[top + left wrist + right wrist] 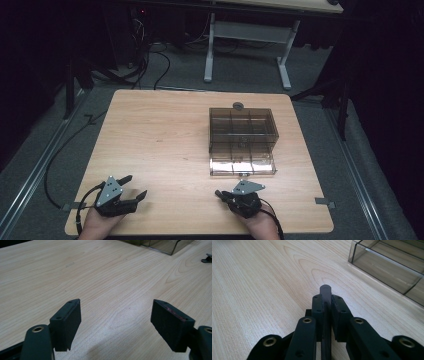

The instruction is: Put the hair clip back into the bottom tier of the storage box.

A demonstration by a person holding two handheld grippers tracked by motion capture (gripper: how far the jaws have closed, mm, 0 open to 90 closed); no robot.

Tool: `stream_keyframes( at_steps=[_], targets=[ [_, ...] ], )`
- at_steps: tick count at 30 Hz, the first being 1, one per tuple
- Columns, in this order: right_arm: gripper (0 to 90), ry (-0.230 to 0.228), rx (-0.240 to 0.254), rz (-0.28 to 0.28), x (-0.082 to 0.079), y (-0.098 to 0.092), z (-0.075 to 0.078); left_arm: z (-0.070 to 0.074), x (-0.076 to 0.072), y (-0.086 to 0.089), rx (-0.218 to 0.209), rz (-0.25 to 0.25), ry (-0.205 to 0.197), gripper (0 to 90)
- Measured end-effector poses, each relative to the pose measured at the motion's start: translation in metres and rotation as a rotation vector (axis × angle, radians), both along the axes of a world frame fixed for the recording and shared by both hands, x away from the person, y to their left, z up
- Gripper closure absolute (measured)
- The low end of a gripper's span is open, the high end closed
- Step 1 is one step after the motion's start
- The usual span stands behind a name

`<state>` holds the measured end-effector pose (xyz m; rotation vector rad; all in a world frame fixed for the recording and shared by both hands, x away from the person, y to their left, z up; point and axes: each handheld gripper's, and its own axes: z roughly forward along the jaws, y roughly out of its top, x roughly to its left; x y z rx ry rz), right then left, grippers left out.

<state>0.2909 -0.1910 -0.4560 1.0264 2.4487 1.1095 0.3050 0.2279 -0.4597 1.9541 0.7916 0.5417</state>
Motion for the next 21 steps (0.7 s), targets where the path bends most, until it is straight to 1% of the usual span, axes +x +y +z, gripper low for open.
stream_keyframes(
  at_steps=[12, 15, 21],
  targets=[
    [82.0, -0.021, 0.023, -0.031, -0.002, -0.01, 0.006, 0.0, 0.0, 0.0, 0.0, 0.0, 0.001, 24.9],
    [81.9, -0.026, 0.026, -0.043, -0.002, -0.015, 0.007, 0.0, 0.0, 0.0, -0.001, -0.001, 0.001, 24.9],
    [81.9, -0.028, 0.034, -0.092, -0.006, -0.031, 0.009, 0.0, 0.0, 0.0, 0.0, -0.002, 0.002, 24.9]
  ],
)
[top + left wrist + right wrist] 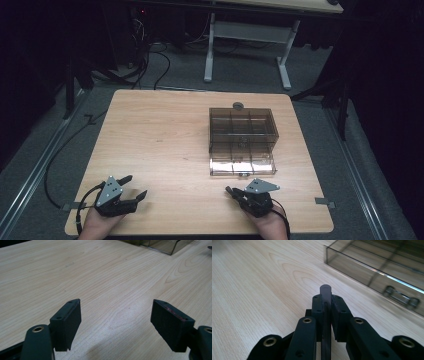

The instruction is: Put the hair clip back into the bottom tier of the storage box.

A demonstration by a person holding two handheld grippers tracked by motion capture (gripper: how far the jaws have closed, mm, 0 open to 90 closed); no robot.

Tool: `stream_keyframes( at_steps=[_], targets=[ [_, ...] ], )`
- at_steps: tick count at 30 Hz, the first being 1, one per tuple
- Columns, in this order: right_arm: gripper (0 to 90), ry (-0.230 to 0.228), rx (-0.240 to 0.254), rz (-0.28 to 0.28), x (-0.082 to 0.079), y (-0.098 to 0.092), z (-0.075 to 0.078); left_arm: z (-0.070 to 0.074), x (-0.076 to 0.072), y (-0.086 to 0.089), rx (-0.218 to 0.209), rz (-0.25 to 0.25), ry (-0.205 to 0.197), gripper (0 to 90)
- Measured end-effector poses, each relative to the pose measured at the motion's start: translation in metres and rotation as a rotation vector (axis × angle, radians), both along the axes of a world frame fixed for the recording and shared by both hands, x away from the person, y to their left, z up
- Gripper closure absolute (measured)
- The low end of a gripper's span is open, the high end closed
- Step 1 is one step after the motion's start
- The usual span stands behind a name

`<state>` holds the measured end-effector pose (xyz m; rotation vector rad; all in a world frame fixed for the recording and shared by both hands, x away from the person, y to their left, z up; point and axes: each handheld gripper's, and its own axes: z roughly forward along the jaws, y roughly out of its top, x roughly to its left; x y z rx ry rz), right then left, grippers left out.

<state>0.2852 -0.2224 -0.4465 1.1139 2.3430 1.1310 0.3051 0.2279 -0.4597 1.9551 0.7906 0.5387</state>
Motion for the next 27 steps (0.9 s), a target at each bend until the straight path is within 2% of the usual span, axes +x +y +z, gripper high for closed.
stream_keyframes(
  at_steps=[11, 16, 21, 27],
  targets=[
    [82.0, -0.015, -0.013, -0.111, -0.009, -0.038, 0.004, 0.0, 0.0, 0.0, 0.003, -0.001, 0.001, 25.0],
    [82.0, -0.001, -0.02, -0.158, -0.013, -0.052, 0.003, 0.0, 0.0, -0.001, 0.005, 0.0, 0.002, 25.0],
    [81.9, 0.017, -0.013, -0.182, -0.014, -0.058, 0.001, 0.0, 0.0, -0.001, 0.007, -0.001, 0.003, 25.0],
    [81.8, 0.033, -0.031, -0.214, -0.012, -0.06, -0.002, 0.0, 0.0, -0.001, 0.006, -0.002, 0.003, 25.0]
  ],
)
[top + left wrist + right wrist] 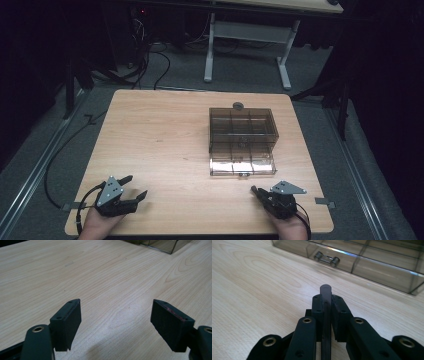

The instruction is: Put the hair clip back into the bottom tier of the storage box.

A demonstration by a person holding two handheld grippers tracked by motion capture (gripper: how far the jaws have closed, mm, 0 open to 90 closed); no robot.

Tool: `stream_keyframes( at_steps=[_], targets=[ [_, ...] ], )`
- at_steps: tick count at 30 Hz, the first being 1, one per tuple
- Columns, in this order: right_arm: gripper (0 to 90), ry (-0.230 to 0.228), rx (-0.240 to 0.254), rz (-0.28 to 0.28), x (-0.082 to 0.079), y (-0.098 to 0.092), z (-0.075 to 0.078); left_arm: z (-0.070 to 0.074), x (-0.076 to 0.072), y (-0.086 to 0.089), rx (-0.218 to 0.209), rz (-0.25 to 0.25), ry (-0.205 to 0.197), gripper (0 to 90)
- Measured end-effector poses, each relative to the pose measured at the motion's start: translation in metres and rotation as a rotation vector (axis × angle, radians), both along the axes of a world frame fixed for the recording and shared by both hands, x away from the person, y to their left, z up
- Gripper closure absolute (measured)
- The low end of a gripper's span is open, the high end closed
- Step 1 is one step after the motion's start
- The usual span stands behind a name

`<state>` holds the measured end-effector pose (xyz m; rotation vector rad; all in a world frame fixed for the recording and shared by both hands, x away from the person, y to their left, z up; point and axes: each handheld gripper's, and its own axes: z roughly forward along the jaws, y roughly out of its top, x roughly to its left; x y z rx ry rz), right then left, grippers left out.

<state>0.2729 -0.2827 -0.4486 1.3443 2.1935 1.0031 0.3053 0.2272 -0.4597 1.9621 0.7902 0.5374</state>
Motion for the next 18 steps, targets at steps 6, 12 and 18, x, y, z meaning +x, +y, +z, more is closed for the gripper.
stream_keyframes(
  at_steps=[6, 12, 18],
  targets=[
    [81.8, 0.013, -0.003, -0.016, 0.0007, -0.0052, -0.0018, 0.0, 0.0001, 0.0, 0.0, -0.001, 0.0, 25.0],
    [81.6, 0.016, -0.01, -0.018, 0.0011, -0.0053, -0.0037, 0.0, 0.0, 0.0, -0.001, -0.001, 0.0, 25.0],
    [78.9, 0.019, 0.001, -0.021, 0.0009, -0.0065, -0.0041, 0.0, 0.0, -0.0001, -0.001, -0.001, 0.0, 25.0]
  ],
)
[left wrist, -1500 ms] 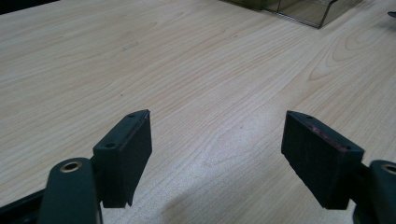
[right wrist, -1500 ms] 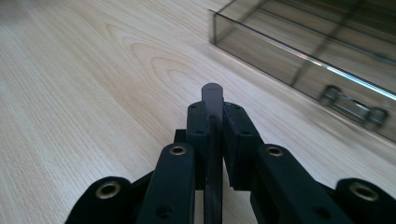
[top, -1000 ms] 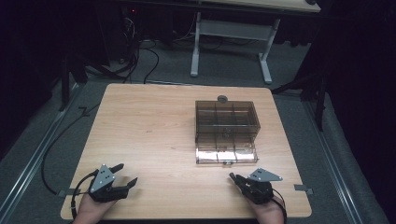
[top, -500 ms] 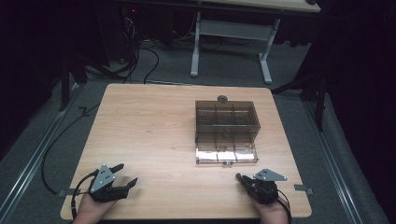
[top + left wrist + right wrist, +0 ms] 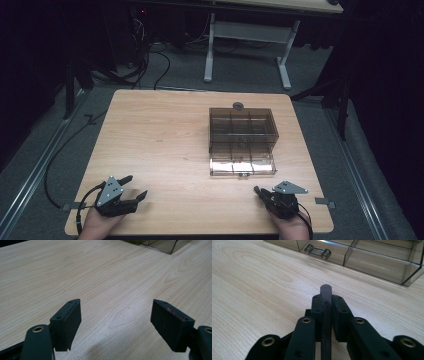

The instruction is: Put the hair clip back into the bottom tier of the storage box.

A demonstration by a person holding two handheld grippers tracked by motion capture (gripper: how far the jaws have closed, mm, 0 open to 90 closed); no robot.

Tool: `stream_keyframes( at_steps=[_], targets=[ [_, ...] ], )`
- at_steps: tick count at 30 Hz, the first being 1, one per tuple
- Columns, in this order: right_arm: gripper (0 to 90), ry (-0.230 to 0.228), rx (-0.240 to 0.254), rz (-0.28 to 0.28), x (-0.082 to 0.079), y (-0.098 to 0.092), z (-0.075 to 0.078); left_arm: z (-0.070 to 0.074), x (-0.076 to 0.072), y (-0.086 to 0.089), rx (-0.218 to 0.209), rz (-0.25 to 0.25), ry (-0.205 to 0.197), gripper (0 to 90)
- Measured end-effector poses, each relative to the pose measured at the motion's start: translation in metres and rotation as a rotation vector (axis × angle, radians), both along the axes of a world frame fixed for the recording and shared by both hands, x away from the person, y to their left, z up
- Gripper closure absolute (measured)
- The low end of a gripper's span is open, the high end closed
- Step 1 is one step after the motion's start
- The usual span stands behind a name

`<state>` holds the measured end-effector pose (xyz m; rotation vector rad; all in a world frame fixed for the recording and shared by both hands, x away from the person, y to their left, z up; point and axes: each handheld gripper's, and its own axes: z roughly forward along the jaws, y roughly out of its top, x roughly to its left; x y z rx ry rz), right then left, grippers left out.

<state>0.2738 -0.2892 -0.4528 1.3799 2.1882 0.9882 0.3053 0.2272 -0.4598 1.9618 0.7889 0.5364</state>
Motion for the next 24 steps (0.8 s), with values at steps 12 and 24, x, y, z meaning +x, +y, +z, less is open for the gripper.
stream_keyframes(
  at_steps=[12, 24],
  targets=[
    [72.6, -0.002, 0.008, -0.006, 0.0, 0.0, 0.002, 0.0, 0.0, 0.0, -0.001, 0.001, -0.001, 25.0],
    [65.1, 0.098, -0.036, -0.029, 0.005, 0.007, 0.012, 0.0, -0.001, 0.002, -0.018, 0.0, -0.009, 25.0]
  ],
)
